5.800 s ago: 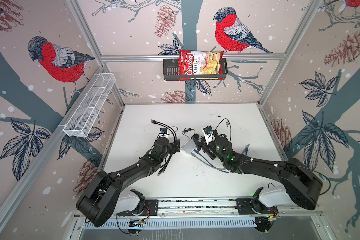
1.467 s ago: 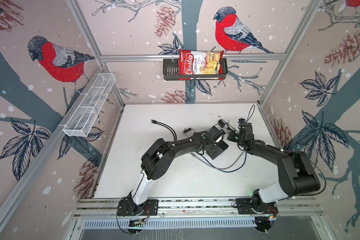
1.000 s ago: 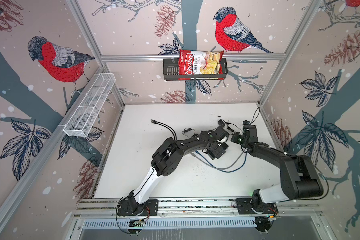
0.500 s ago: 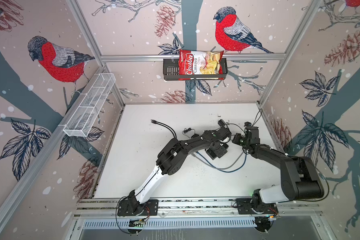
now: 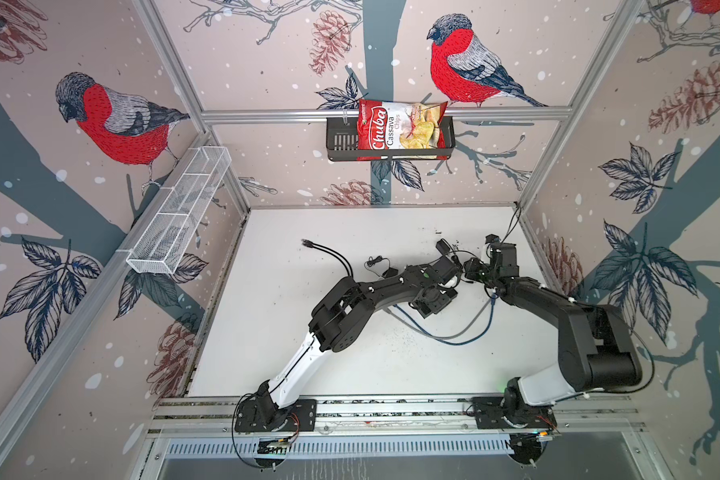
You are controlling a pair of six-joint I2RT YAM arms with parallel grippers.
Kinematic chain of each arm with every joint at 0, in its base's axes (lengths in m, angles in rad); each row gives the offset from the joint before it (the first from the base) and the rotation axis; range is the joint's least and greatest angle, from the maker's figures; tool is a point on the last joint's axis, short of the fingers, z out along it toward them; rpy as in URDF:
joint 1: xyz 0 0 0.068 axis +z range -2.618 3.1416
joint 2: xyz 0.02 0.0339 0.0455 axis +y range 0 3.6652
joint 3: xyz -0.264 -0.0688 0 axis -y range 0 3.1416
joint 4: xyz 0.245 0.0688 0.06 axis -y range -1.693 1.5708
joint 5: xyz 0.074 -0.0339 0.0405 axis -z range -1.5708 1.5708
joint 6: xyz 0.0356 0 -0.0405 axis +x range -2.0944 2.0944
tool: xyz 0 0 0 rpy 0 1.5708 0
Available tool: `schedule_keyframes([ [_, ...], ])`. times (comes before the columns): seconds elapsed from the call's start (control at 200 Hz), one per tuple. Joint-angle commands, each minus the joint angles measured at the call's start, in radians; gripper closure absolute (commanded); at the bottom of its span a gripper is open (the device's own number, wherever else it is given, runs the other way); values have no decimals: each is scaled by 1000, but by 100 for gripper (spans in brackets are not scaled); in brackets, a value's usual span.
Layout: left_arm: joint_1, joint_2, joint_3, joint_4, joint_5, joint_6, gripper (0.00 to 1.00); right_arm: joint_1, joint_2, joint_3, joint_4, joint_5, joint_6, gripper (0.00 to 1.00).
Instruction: Insert the plug into the switch port
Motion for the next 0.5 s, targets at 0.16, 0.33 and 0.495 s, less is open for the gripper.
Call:
schedule_keyframes([
  [0.16,2,-43,-67,11,-64,25,56,2,-9,65,-19,-9,-134,69],
  [0.33,4,-134,-173,125,-115,15,58,25,-37,51,20,33,-239,67],
  [0.495,3,-275,-312,267,-152,9,58,68,-48,42,6,88,-453,63],
])
